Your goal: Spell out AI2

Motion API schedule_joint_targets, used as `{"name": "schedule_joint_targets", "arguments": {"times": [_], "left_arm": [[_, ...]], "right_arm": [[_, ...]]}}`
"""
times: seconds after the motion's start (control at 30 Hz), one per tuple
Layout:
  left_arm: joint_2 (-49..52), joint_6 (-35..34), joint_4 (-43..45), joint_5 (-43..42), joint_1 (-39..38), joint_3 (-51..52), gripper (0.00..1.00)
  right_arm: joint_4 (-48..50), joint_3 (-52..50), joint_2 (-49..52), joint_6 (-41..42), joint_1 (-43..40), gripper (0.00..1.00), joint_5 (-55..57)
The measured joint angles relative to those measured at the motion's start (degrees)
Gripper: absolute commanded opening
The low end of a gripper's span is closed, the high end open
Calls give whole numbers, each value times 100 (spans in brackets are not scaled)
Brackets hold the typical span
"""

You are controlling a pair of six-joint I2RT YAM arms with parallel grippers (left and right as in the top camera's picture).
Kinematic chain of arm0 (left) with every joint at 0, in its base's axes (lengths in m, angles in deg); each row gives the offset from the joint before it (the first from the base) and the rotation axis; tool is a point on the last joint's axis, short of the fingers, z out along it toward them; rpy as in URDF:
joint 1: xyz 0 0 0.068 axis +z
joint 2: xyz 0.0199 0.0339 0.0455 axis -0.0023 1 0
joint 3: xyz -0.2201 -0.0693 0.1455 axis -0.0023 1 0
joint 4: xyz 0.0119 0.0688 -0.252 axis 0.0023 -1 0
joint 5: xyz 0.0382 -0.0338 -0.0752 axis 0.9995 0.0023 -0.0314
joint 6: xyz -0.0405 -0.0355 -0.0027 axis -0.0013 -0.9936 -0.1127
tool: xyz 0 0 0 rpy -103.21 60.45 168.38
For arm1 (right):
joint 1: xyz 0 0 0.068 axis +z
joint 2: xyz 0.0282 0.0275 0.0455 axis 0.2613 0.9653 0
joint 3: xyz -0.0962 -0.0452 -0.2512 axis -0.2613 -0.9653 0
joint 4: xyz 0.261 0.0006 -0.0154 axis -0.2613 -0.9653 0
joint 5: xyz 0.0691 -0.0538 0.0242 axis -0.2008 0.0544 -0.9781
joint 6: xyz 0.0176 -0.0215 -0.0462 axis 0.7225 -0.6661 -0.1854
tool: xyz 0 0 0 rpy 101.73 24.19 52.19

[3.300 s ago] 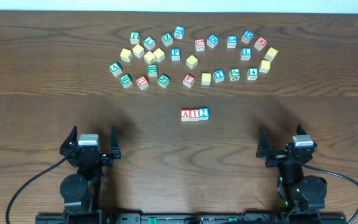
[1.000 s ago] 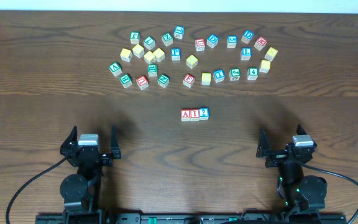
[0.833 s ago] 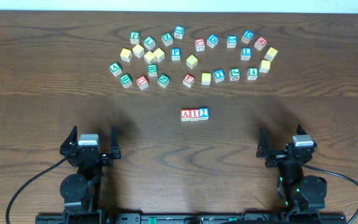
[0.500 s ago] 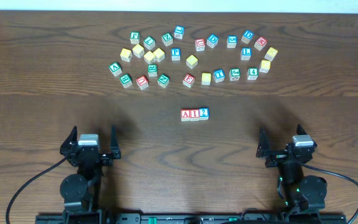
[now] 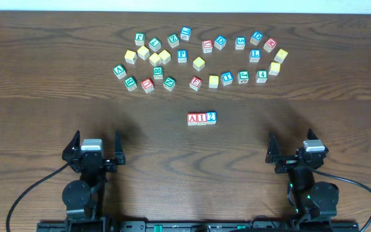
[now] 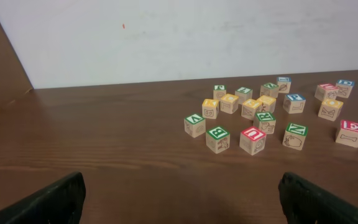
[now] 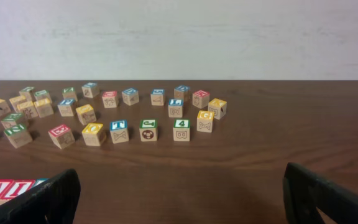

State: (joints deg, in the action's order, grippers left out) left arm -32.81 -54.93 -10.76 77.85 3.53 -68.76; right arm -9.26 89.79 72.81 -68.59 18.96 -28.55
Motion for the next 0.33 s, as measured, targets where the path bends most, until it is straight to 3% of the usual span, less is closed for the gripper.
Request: {"name": "schedule_joint_targets", "arguments": {"times": [0.33], "left_arm": [[0, 0, 0, 2, 0, 0, 98]], "right_arm": [[0, 0, 0, 0, 0, 99, 0]]}}
